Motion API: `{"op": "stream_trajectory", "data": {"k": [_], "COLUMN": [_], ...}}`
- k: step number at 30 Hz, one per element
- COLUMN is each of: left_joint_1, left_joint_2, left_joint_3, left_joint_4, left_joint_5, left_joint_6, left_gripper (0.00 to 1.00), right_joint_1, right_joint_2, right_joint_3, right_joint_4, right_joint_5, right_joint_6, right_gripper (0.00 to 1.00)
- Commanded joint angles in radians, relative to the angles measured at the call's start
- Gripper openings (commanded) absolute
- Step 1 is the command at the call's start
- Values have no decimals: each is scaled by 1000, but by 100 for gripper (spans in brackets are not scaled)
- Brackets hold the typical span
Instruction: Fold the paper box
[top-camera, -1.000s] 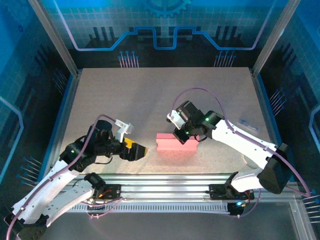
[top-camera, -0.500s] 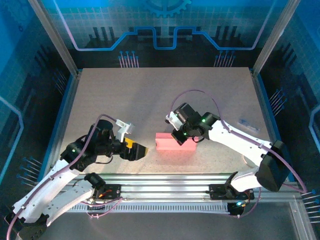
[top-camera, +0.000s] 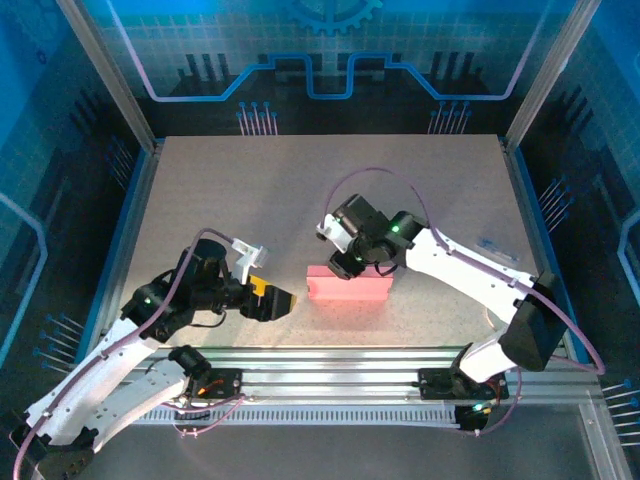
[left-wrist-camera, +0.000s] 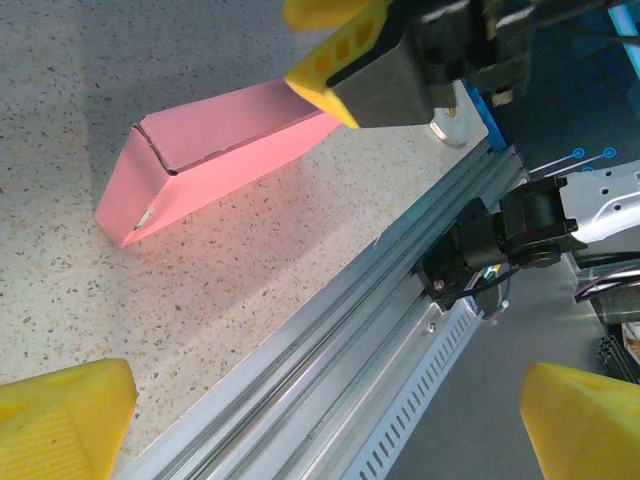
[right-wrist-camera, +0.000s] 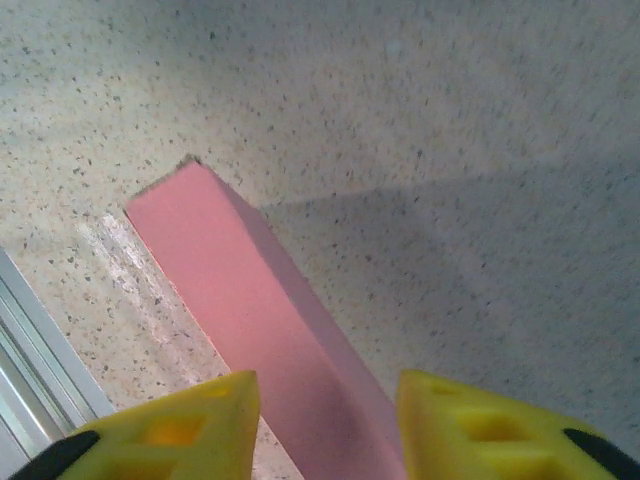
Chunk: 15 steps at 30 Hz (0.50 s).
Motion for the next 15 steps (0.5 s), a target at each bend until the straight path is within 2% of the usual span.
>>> {"op": "stream_trajectory", "data": {"k": [1, 3, 5, 15], "left_joint_1": [4, 3, 3, 3], "left_joint_2": [-14, -15, -15, -20], "left_joint_3": [-7, -7, -8, -8], "left_joint_4": [-5, -4, -4, -3], "left_joint_5": [4, 6, 7, 7], "left_joint_6": [20, 19, 18, 18], "left_gripper": [99, 99, 99, 99], "right_joint_1": [15, 14, 14, 19], "right_joint_2": [15, 27, 56, 203], "right_joint_3": [54, 68, 91, 151], "right_joint_4": [-106, -137, -182, -235], "right_joint_5": [-26, -36, -52, -67], "right_joint_6": [-112, -153, -185, -222], "right_gripper": [60, 74, 81, 81]}}
